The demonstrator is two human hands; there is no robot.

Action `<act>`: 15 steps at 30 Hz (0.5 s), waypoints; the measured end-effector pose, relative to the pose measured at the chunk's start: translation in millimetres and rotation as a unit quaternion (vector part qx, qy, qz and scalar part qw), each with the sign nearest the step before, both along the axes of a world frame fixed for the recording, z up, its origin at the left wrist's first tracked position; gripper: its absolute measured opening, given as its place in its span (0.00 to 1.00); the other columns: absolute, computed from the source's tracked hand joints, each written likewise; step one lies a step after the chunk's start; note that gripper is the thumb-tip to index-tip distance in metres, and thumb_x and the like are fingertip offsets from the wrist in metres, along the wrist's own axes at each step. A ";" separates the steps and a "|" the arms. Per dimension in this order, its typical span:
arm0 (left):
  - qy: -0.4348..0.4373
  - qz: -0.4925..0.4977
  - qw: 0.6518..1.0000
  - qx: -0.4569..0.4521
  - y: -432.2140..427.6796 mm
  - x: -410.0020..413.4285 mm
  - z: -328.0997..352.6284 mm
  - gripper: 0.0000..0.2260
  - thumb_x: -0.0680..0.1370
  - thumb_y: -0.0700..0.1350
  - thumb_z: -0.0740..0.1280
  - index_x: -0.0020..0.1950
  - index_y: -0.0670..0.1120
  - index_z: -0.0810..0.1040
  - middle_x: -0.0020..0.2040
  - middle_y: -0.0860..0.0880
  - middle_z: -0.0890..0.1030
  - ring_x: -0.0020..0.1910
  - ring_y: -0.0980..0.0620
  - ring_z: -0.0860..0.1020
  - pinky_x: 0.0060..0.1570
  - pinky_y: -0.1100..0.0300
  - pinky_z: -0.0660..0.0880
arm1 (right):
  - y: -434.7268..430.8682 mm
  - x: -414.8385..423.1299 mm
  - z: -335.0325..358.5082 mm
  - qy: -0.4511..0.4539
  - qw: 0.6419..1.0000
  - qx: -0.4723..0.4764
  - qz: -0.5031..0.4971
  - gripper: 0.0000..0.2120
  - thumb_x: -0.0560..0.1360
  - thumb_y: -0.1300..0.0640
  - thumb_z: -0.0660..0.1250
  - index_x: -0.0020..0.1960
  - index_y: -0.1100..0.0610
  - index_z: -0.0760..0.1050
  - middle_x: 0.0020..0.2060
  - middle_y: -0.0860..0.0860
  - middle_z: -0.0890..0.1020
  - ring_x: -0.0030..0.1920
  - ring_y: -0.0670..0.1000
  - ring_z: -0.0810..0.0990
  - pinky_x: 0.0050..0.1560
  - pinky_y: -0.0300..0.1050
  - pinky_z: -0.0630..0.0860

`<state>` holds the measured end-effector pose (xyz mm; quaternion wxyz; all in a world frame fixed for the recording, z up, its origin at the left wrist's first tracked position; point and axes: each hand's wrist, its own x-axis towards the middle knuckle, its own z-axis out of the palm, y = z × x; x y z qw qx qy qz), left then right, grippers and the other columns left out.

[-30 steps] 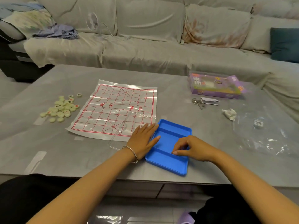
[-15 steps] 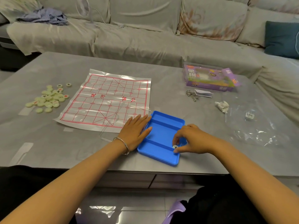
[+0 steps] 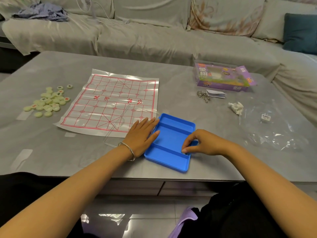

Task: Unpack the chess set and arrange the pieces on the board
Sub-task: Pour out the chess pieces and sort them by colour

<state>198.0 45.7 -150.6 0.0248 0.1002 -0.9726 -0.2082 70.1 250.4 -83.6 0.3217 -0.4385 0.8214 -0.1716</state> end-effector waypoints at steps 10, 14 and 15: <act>0.074 0.096 0.981 0.151 -62.7 33.2 45.0 0.22 0.80 0.54 0.51 0.74 0.51 0.59 0.75 0.50 0.60 0.74 0.50 0.57 0.71 0.54 0.54 | -59.5 7.3 19.5 -0.036 0.966 -0.210 -0.147 0.06 0.74 0.56 0.69 0.48 0.55 0.82 0.40 0.44 0.83 0.39 0.35 0.79 0.40 0.26 0.72; 0.022 0.170 0.974 0.146 -131.0 67.7 59.8 0.22 0.80 0.55 0.51 0.72 0.47 0.62 0.73 0.47 0.64 0.72 0.47 0.62 0.70 0.53 0.58 | -145.9 28.6 18.5 -0.057 0.960 -0.233 -0.146 0.08 0.74 0.57 0.68 0.51 0.58 0.81 0.43 0.46 0.82 0.42 0.40 0.80 0.40 0.29 0.75; 0.016 0.187 0.972 0.139 -146.7 77.9 61.5 0.22 0.81 0.55 0.51 0.73 0.47 0.62 0.73 0.47 0.64 0.72 0.47 0.62 0.69 0.54 0.58 | -173.1 37.4 17.4 -0.049 0.961 -0.235 -0.136 0.09 0.74 0.56 0.68 0.52 0.59 0.81 0.43 0.47 0.82 0.42 0.41 0.79 0.41 0.29 0.74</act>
